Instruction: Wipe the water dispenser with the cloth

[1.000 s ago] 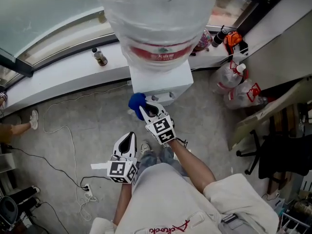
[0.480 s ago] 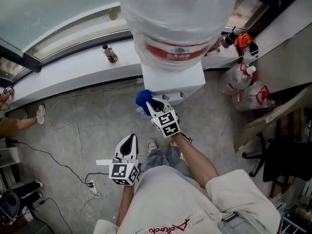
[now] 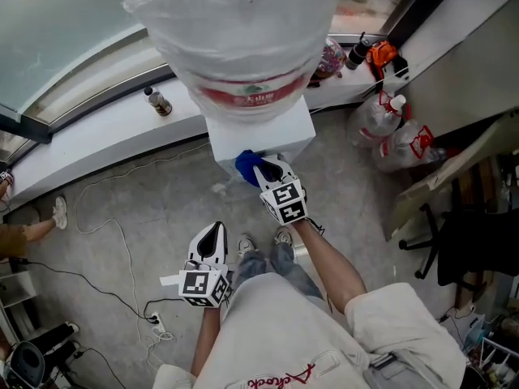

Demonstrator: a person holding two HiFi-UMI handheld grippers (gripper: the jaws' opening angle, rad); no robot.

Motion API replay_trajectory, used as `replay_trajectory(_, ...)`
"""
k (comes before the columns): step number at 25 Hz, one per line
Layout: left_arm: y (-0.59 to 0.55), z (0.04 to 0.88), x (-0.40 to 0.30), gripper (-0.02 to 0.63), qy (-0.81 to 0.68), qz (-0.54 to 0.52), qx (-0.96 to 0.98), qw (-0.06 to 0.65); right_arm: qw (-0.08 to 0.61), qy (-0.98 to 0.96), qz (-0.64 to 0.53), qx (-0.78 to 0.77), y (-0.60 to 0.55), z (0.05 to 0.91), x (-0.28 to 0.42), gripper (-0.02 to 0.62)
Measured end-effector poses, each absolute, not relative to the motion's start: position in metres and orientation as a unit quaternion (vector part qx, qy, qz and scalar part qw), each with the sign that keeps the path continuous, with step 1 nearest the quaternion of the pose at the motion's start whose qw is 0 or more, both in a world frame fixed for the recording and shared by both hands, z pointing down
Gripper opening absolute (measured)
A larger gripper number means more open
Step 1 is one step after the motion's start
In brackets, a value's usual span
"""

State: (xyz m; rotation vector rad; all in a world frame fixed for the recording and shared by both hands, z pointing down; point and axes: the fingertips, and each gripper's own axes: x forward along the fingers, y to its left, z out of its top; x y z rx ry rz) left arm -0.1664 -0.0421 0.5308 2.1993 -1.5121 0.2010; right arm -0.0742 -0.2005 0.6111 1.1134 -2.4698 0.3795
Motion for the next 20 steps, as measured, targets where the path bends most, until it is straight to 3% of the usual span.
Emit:
replay_trajectory(13,-0.067,0.535,-0.106,0.012,-0.504,0.089,0.828,0.230,0.194,-0.823,0.159,0.510,-0.242,0.619,0.073,0.054)
replay_trajectory(20,-0.069,0.537,-0.095,0.012,-0.499,0.096,0.829,0.232,0.195,-0.803,0.164,0.539,-0.251,0.622,0.116,0.053)
